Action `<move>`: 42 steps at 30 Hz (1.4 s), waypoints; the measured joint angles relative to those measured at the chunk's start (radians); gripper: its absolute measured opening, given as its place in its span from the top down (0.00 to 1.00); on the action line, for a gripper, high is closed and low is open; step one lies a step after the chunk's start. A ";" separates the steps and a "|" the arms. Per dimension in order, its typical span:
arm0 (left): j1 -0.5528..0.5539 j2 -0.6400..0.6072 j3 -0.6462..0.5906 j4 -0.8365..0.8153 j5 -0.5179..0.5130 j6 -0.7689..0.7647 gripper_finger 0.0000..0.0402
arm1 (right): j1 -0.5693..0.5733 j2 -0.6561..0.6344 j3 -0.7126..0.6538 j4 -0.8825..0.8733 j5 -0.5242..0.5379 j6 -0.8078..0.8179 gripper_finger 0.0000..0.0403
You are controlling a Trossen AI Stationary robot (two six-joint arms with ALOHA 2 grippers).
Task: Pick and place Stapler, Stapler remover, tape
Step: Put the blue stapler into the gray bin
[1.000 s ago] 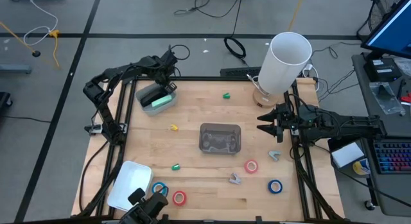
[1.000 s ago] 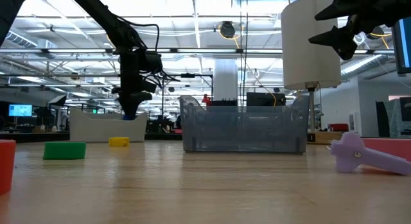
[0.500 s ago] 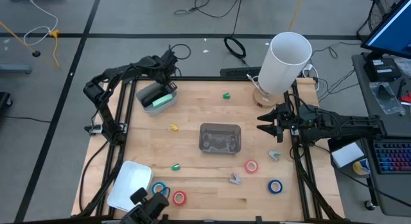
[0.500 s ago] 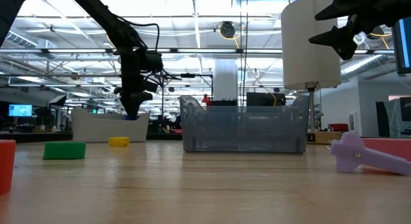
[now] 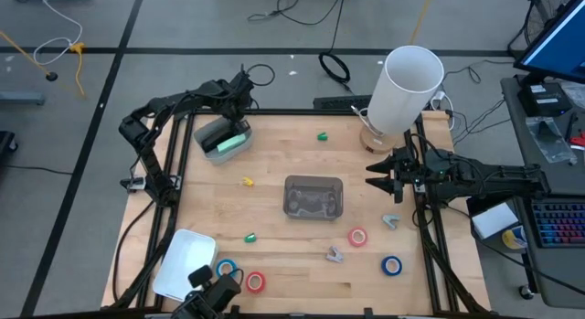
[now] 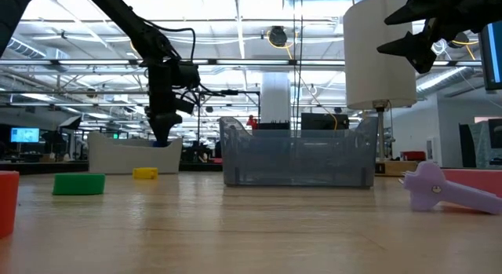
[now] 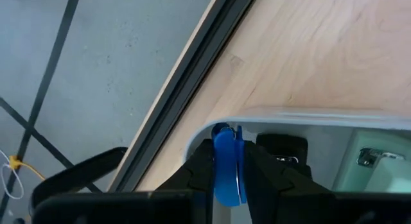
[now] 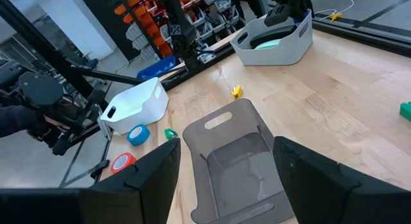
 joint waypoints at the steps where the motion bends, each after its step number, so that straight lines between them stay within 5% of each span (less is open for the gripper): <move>1: 0.000 0.000 0.000 0.000 0.001 0.011 0.87 | 0.000 0.000 0.000 0.000 0.000 0.000 0.40; 13: 0.002 0.000 0.000 0.000 0.016 0.052 0.86 | 0.000 0.000 0.000 0.000 0.000 0.002 0.40; 26: 0.002 0.000 0.000 0.000 0.016 0.061 0.70 | 0.000 0.000 0.000 0.000 0.000 0.049 0.40; 42: 0.002 0.000 0.000 0.000 0.000 0.091 0.69 | 0.000 0.000 0.000 0.000 0.000 0.049 0.40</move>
